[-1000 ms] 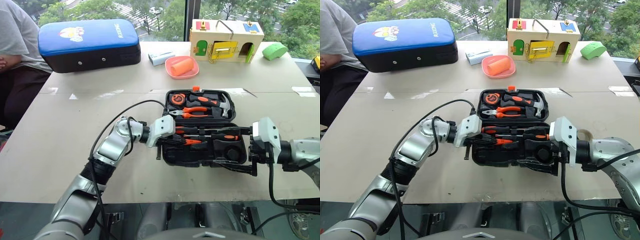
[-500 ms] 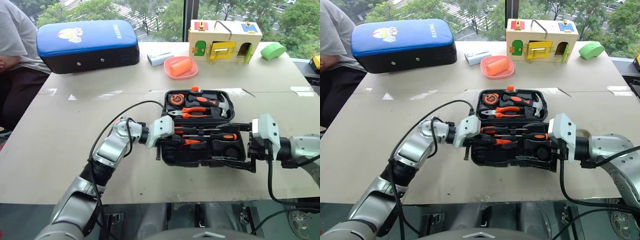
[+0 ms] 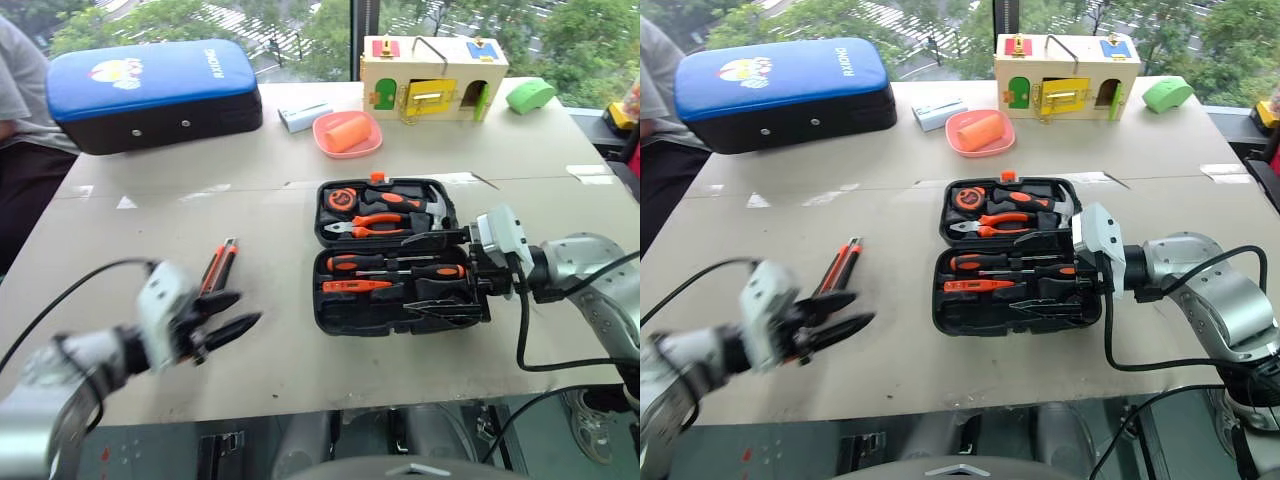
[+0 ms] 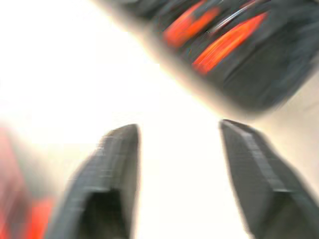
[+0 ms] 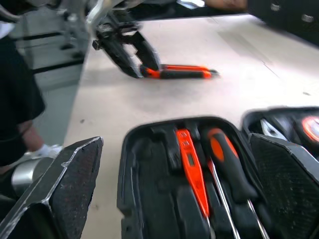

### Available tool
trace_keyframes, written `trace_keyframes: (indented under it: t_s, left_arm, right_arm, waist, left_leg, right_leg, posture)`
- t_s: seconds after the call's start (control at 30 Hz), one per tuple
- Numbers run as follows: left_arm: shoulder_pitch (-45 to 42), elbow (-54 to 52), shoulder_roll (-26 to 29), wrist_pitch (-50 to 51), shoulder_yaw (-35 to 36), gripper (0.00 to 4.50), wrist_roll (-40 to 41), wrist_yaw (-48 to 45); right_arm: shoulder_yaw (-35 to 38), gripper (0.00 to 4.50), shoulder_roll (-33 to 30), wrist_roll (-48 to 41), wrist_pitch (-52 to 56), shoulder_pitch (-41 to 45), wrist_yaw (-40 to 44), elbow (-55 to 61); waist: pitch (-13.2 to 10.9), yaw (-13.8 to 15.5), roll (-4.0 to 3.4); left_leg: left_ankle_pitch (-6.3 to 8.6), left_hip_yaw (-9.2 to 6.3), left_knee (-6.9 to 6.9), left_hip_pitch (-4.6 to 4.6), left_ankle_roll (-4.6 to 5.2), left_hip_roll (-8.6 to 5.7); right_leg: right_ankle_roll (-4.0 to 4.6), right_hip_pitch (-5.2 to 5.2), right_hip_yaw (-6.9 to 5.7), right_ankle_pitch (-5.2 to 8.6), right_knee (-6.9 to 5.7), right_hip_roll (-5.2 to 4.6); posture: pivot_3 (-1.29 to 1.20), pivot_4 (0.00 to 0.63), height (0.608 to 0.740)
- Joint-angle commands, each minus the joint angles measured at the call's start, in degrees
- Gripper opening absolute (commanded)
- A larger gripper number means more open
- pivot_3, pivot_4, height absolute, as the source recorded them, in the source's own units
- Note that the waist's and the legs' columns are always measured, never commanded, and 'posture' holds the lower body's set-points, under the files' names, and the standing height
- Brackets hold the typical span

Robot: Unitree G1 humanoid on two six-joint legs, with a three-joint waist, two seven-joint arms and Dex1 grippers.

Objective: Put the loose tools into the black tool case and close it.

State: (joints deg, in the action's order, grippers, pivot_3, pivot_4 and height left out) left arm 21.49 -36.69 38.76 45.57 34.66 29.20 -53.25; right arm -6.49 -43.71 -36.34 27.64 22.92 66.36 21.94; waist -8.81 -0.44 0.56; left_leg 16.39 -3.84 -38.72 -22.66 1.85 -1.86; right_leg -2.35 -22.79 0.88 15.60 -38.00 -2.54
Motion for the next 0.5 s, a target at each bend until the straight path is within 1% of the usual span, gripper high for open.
trace_keyframes:
  t_s: [0.03, 0.13, 0.23, 0.3, 0.43, 0.5]
  left_arm:
    - [9.3, -3.73, -4.83, -2.72, 11.89, 4.45, -0.05, 3.21]
    - [13.17, -4.9, -7.59, -3.61, 15.37, 4.45, 1.3, 5.4]
    - [12.23, -5.39, -6.92, -1.53, 15.52, 4.45, 3.64, 7.8]
    - [10.42, -5.18, -5.0, 1.03, 14.57, 4.45, 5.43, 9.05]
    - [1.2, 0.9, 4.02, 7.48, 6.57, 4.45, 5.34, 11.13]
    - [-3.39, 4.42, 6.92, 10.19, 2.62, 4.45, 5.44, 11.9]
  right_arm:
    - [-1.06, 4.5, 1.38, 0.55, -2.48, 2.88, 4.03, -1.94]
    - [-1.88, 4.5, 2.02, 1.13, -3.42, 3.78, 6.13, -3.45]
    - [-2.03, 4.5, 2.32, 1.82, -3.85, 3.81, 7.09, -3.68]
    - [-1.81, 4.5, 2.3, 1.94, -3.79, 3.6, 7.27, -3.29]
    - [-0.54, 4.5, 1.62, 1.82, -2.9, 2.09, 5.97, -0.97]
    - [0.08, 4.5, 1.43, 1.59, -2.31, 1.12, 4.81, 0.35]
  waist:
    - [0.0, 0.85, -0.01]
    - [0.02, 1.76, 0.02]
    - [0.03, 2.26, 0.04]
    - [0.05, 2.26, 0.04]
    - [0.07, 2.03, 0.02]
    - [0.08, 1.67, 0.01]
  left_leg:
    - [0.0, -0.03, 0.0, 0.0, 0.0, -0.03]
    - [0.02, -0.03, -0.01, 0.0, 0.03, -0.11]
    - [0.06, -0.03, -0.01, 0.0, 0.1, -0.15]
    - [0.06, -0.03, -0.01, 0.01, 0.1, -0.15]
    - [0.01, -0.05, 0.03, 0.01, 0.0, -0.16]
    - [0.01, -0.05, 0.08, -0.01, 0.0, -0.17]
  right_leg:
    - [0.01, 0.02, -0.04, 0.0, 0.02, -0.05]
    - [0.01, 0.04, -0.05, 0.0, 0.09, -0.16]
    - [0.03, 0.05, -0.06, 0.0, 0.08, -0.22]
    - [0.03, 0.05, -0.06, 0.0, 0.06, -0.21]
    - [0.04, 0.02, -0.06, -0.01, 0.02, -0.19]
    - [0.04, 0.01, -0.04, -0.02, 0.02, -0.18]
  posture:
    - [0.0, 0.15, 0.735]
    - [0.0, 0.15, 0.735]
    - [0.0, 0.15, 0.735]
    - [0.0, 0.15, 0.735]
    - [0.0, 0.15, 0.735]
    - [0.0, 0.15, 0.735]
